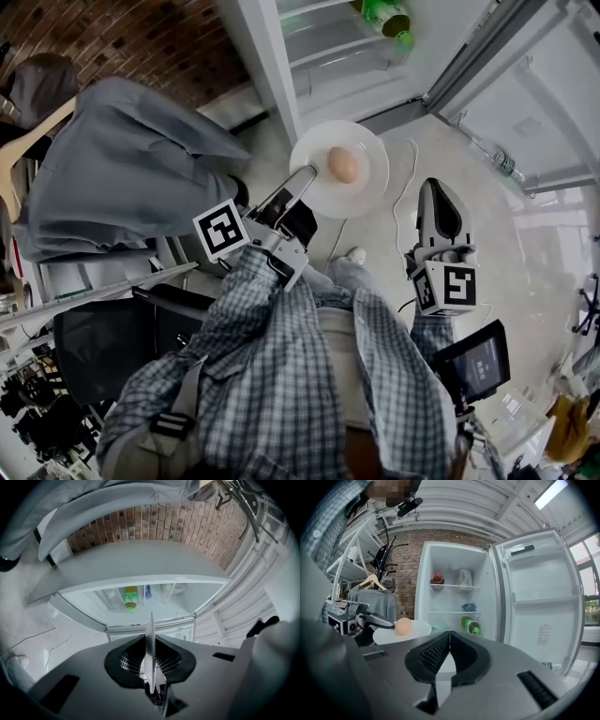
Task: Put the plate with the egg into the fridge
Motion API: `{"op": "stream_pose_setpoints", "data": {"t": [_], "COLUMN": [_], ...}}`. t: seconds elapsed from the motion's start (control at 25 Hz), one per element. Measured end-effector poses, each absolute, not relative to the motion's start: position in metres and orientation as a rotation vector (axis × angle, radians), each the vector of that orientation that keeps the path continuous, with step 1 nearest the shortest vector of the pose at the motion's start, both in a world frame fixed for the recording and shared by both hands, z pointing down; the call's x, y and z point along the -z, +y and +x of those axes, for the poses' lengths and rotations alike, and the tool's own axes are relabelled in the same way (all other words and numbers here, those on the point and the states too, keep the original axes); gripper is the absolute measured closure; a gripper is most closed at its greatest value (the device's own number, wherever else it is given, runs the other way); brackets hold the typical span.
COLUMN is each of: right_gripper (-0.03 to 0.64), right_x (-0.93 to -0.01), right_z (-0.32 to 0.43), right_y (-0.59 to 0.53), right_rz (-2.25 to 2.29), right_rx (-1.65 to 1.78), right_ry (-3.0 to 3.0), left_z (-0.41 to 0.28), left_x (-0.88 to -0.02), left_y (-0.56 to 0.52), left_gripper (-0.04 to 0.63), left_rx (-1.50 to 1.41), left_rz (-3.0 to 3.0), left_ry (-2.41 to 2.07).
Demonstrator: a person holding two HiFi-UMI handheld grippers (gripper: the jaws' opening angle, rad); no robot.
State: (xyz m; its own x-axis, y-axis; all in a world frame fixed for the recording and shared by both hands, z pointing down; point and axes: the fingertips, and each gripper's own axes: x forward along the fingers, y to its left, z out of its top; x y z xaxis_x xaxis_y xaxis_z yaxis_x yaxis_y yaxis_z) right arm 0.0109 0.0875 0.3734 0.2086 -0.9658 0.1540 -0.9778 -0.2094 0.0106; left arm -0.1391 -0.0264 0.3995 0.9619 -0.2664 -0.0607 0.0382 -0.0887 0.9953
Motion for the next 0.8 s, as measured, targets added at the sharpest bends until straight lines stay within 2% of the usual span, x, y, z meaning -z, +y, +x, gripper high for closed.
{"op": "stream_pose_setpoints", "data": {"t": [0.8], "right_gripper": [0.609], "right_x": [-0.381], "right_z": [0.091], "right_y": [0.123], "right_rz": [2.293], "right_rx": [-0.2], "right_ry": [-2.012], "left_z": [-0.067], "left_x": [-0.4], "left_y": [0.01], "left_gripper": [0.557], "left_rx": [0.323], "left_rz": [1.618], "left_ry": [-0.259]}}
